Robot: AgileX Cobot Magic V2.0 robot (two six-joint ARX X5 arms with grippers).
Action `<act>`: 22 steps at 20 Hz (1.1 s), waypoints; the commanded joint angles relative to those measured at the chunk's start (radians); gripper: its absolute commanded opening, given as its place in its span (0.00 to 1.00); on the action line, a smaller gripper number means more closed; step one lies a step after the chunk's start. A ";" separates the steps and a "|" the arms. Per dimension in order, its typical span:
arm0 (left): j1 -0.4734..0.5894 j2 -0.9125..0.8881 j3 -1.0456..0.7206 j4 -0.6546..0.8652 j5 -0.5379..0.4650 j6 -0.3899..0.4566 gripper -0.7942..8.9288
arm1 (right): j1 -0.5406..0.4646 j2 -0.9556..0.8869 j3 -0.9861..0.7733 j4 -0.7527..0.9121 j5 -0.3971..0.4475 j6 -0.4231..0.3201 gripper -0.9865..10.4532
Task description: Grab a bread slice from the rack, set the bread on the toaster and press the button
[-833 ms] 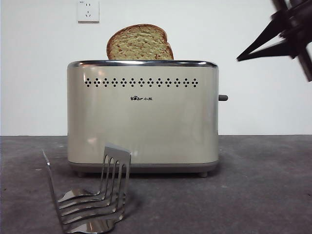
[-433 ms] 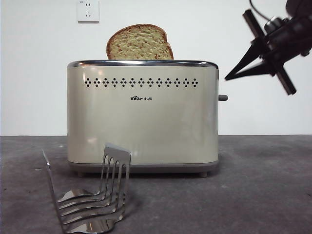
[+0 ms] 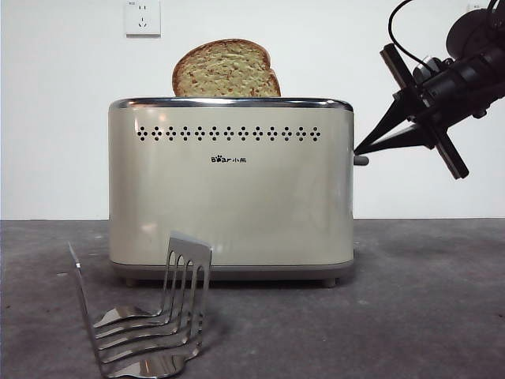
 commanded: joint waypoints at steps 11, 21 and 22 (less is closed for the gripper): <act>-0.002 -0.005 -0.004 0.003 -0.003 -0.012 0.07 | 0.005 0.135 -0.004 -0.114 0.058 -0.088 0.08; -0.002 -0.005 -0.004 0.003 -0.003 -0.011 0.07 | 0.005 0.214 -0.004 -0.147 0.125 -0.082 0.08; -0.002 -0.004 -0.004 0.004 -0.003 -0.009 0.07 | 0.005 0.221 -0.004 -0.154 0.125 -0.082 0.08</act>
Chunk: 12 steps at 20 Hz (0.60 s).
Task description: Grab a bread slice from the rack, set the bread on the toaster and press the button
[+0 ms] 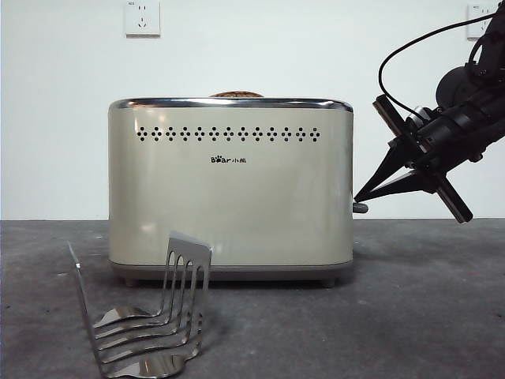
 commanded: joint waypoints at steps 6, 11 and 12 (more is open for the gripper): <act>-0.002 -0.004 -0.004 0.003 -0.003 -0.002 0.07 | 0.005 0.078 -0.039 -0.050 0.087 -0.015 0.08; -0.002 -0.004 -0.004 0.003 -0.002 -0.002 0.07 | 0.005 0.078 -0.039 -0.038 0.083 -0.014 0.08; -0.002 -0.004 -0.004 0.003 -0.002 -0.002 0.07 | 0.005 0.078 -0.039 -0.025 0.071 -0.008 0.08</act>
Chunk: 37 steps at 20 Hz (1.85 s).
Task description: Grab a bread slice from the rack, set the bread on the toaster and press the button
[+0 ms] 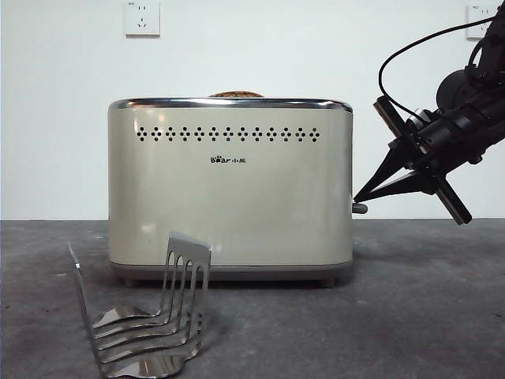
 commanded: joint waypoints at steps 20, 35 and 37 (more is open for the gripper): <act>-0.002 -0.004 -0.004 0.003 -0.002 0.002 0.07 | 0.008 -0.068 0.131 -0.156 0.056 -0.042 0.08; -0.002 -0.004 -0.004 0.004 -0.002 0.023 0.07 | 0.008 -0.617 0.136 -0.364 0.389 -0.153 0.08; -0.002 -0.004 -0.004 0.004 -0.002 0.024 0.07 | 0.008 -0.734 0.137 -0.386 0.429 -0.163 0.08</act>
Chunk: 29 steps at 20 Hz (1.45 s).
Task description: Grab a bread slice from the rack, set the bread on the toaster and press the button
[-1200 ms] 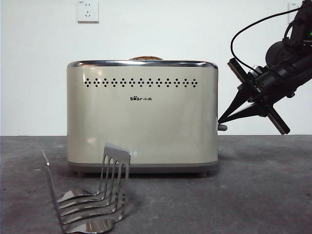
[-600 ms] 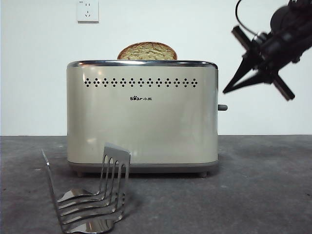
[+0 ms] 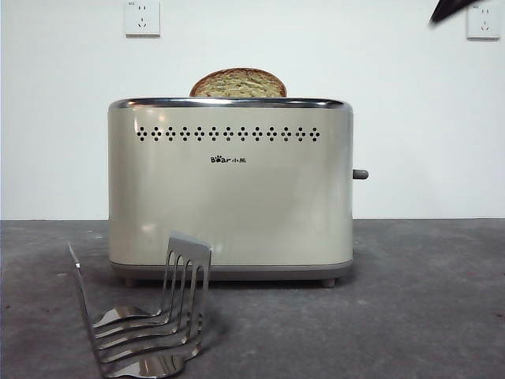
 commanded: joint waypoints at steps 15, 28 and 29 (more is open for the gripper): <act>-0.002 0.029 -0.003 0.004 -0.002 0.043 0.08 | 0.000 -0.298 0.241 -0.419 0.557 -0.340 0.09; 0.002 0.168 -0.003 0.005 -0.003 0.043 0.08 | 0.000 -0.150 0.246 -0.550 0.589 -0.340 0.09; 0.020 0.173 -0.004 0.004 -0.004 0.050 0.08 | 0.000 -0.126 0.246 -0.550 0.589 -0.340 0.09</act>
